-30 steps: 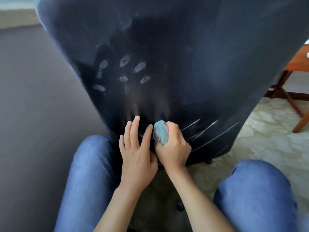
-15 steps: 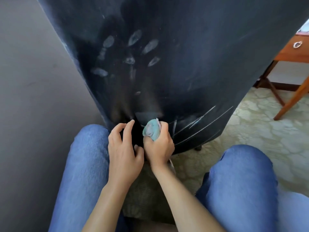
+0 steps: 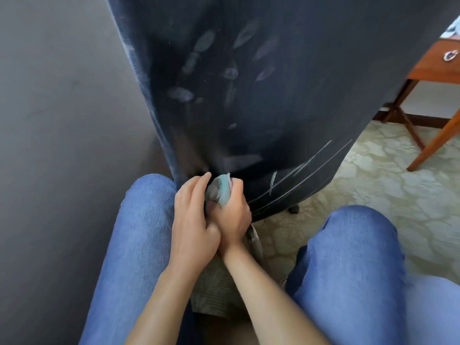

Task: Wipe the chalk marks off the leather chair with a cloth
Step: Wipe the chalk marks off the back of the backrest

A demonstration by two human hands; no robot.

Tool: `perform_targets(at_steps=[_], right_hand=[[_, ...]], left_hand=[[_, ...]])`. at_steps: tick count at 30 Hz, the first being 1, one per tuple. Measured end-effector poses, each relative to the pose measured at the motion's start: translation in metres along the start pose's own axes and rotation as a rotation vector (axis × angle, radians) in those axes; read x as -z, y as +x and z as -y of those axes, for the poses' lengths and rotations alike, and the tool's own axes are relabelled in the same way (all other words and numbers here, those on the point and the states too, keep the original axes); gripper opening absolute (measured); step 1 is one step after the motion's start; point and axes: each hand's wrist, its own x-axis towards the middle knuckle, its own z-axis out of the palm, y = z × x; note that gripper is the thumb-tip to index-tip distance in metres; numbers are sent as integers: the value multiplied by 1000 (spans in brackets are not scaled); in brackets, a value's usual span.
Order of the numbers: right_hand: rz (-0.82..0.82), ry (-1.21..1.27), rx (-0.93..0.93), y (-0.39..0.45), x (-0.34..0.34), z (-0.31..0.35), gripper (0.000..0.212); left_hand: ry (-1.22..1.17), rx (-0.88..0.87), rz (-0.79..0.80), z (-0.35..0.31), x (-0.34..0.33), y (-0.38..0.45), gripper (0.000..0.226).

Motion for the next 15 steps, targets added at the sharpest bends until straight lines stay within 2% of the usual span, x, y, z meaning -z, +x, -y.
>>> perform_targets(at_steps=[2,3,6,8,11,15], right_hand=[[-23,-71,61,4,0,-4,26],[-80,-102,21,14,6,-5,25],[-370,1,-292,65,37,-12,25],[-484,92,-402,89,48,-15,23],[-397,110,-321,66,29,-2,30],[-91,22,78,22,9,-1,45]], left_hand=[[-34,17,-7,1,1,1,89],[-31,15,-10,1,1,1,90],[-7,14,7,-3,2,0,90],[-8,15,37,-6,2,-1,91],[2,6,52,-5,1,-2,95],[1,21,38,-2,0,1,99]])
